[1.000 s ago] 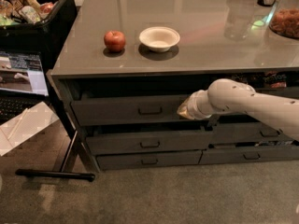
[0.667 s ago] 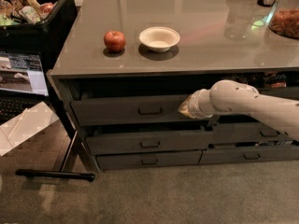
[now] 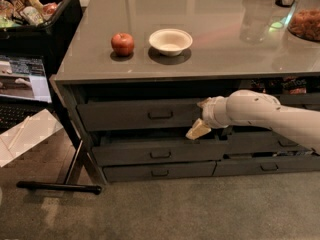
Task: Close top drawer
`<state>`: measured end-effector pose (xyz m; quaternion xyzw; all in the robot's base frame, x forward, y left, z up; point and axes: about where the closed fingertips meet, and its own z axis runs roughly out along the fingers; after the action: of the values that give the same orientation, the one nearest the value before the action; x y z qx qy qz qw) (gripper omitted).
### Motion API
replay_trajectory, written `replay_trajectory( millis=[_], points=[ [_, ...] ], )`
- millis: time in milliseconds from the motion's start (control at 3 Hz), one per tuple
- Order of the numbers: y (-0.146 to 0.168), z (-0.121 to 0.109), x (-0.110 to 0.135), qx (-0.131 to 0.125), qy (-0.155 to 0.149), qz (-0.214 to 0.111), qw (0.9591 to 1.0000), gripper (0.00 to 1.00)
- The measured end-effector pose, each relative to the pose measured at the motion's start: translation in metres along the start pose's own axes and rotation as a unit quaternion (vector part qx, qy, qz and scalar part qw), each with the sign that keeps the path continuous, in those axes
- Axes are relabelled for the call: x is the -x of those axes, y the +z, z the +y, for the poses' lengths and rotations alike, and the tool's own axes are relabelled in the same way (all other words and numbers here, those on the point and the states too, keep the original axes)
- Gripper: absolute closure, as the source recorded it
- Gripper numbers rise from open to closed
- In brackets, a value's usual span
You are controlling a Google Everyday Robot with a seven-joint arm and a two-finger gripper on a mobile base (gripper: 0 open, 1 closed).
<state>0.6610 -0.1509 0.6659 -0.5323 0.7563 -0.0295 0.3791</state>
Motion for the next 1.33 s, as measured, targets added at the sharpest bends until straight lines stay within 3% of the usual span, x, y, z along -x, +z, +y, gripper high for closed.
replay_trajectory(
  millis=[333,667,1333],
  points=[
    [-0.003,0.004,-0.001,0.0,0.0,0.0,1.0,0.0],
    [-0.026,0.001,0.001,-0.015,0.003,-0.005,0.9999,0.0],
    [-0.058,0.0,0.002,-0.034,0.003,-0.009,0.9994,0.42]
  ],
)
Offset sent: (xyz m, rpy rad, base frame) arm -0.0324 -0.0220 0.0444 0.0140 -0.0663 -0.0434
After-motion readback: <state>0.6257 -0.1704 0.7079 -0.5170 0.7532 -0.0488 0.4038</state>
